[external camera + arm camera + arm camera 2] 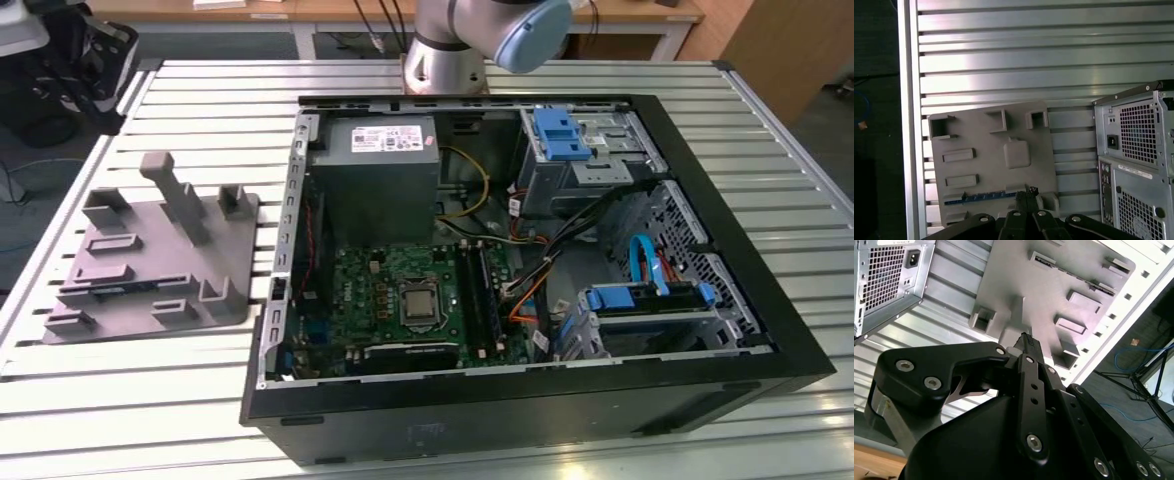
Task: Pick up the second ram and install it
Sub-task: 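Reach for the second ram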
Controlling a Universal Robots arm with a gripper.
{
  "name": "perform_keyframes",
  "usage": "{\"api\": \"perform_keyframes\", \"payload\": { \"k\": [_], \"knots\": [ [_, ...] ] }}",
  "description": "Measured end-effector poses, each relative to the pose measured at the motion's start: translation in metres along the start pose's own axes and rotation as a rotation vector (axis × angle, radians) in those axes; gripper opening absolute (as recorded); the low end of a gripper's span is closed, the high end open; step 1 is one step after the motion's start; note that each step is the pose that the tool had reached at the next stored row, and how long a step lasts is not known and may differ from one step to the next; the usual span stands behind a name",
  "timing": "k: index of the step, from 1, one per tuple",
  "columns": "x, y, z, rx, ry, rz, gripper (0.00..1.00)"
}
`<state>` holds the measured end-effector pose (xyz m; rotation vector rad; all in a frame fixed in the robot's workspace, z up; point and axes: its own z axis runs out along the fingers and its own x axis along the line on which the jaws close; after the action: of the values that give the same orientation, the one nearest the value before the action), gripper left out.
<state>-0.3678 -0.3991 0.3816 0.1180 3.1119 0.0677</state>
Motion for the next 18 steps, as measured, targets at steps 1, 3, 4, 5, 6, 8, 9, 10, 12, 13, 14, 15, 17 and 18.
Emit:
{"api": "perform_keyframes", "payload": {
  "k": [1, 3, 4, 5, 6, 8, 9, 10, 12, 13, 14, 15, 17, 18],
  "knots": [
    [0.0017, -0.0002, 0.0002, 0.0000, 0.0000, 0.000, 0.10],
    [0.0049, -0.0005, 0.0006, 0.0000, 0.0000, 0.000, 0.10],
    [0.0065, -0.0006, 0.0008, -0.0001, 0.0000, 0.000, 0.10],
    [0.0081, -0.0008, 0.0009, 0.0001, 0.0001, 0.000, 0.10],
    [0.0096, -0.0009, 0.0011, 0.0001, 0.0001, 0.000, 0.10],
    [0.0130, -0.0012, 0.0016, 0.0000, 0.0000, 0.000, 0.10],
    [0.0146, -0.0014, 0.0017, 0.0000, 0.0000, 0.000, 0.10],
    [0.0161, -0.0015, 0.0019, 0.0000, 0.0000, 0.000, 0.10],
    [0.0192, -0.0018, 0.0023, 0.0000, 0.0000, 0.000, 0.10],
    [0.0208, -0.0020, 0.0025, 0.0000, 0.0000, 0.000, 0.10],
    [0.0225, -0.0021, 0.0027, 0.0000, 0.0000, 0.000, 0.10],
    [0.0241, -0.0023, 0.0029, -0.0001, -0.0001, 0.000, 0.10],
    [0.0276, -0.0026, 0.0032, 0.0000, 0.0001, 0.000, 0.10],
    [0.0292, -0.0028, 0.0034, 0.0000, 0.0000, 0.000, 0.10]
  ]
}}
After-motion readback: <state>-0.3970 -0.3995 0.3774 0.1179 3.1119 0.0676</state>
